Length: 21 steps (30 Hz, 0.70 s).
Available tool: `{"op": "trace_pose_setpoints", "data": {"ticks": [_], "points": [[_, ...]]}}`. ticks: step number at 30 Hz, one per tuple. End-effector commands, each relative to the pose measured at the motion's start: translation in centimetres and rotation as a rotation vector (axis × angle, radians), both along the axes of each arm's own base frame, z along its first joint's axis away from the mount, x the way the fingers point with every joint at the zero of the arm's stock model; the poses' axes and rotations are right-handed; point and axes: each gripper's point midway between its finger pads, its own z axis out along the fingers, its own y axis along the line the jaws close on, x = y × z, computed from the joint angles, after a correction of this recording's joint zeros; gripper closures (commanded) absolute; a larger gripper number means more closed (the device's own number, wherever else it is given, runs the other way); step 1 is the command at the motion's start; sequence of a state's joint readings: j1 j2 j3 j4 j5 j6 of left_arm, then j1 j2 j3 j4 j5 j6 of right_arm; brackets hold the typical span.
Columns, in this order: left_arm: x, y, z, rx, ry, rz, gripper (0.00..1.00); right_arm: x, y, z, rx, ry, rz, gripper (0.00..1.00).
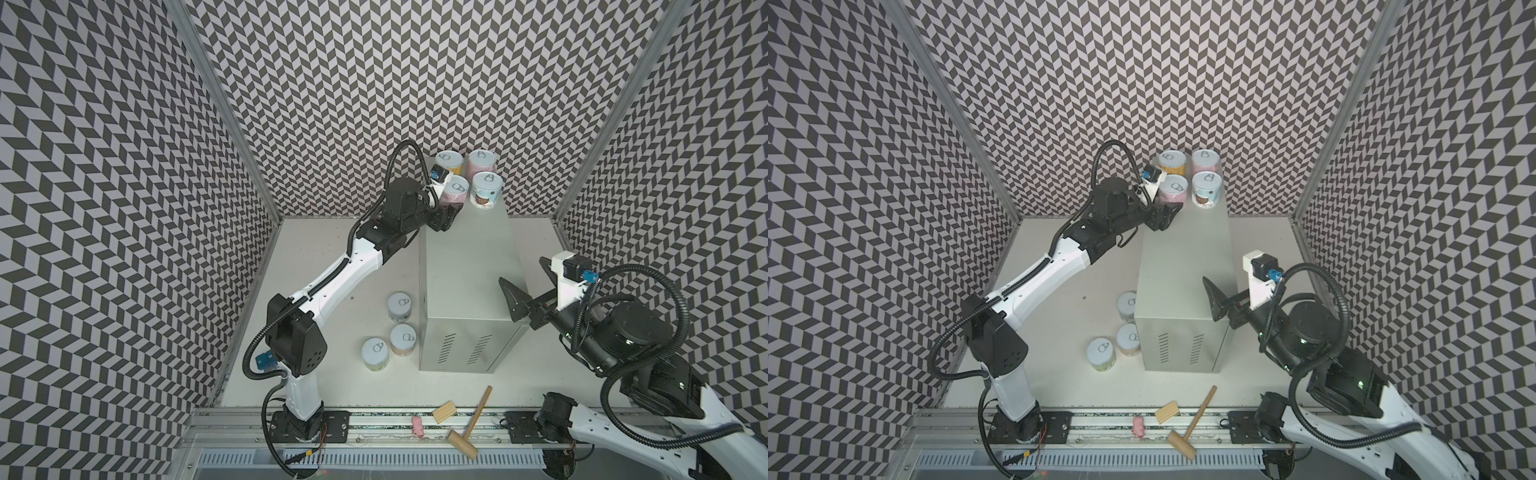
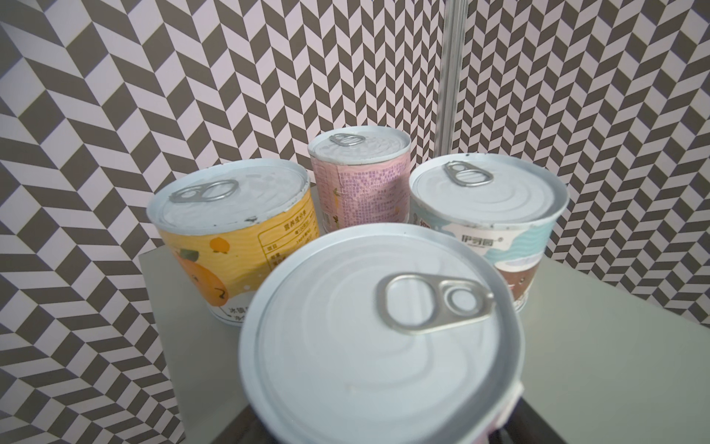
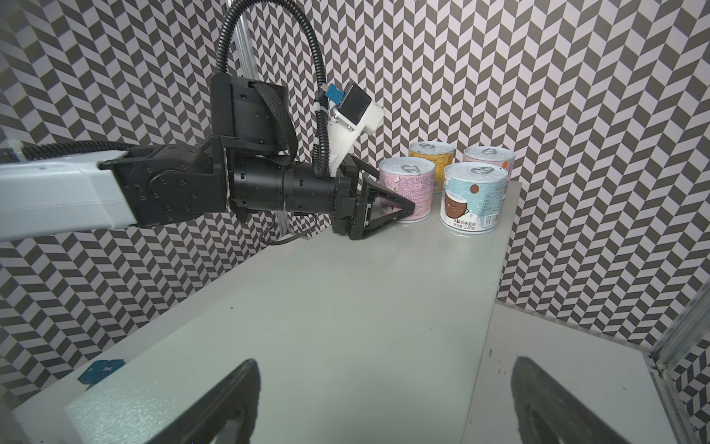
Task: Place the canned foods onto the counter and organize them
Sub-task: 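Lower the pink can in front of the yellow and light-blue cans with the left gripper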
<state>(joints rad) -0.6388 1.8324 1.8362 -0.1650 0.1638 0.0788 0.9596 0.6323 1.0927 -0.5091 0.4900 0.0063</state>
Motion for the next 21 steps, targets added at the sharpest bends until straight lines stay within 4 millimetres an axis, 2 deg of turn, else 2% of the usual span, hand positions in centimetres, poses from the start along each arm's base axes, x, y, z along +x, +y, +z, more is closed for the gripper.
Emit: {"op": "trace_pose_setpoints", "data": {"ticks": [1,21], "points": [[0.5,0.6,-3.8,0.092,0.067,0.018,0.25,-0.1,-0.2,0.7,0.041,-0.016,-0.001,0.01],[1.9,0.4,-4.2,0.103,0.066,0.037,0.27,0.0,-0.2,0.5,0.026,-0.014,-0.010,0.01]]}}
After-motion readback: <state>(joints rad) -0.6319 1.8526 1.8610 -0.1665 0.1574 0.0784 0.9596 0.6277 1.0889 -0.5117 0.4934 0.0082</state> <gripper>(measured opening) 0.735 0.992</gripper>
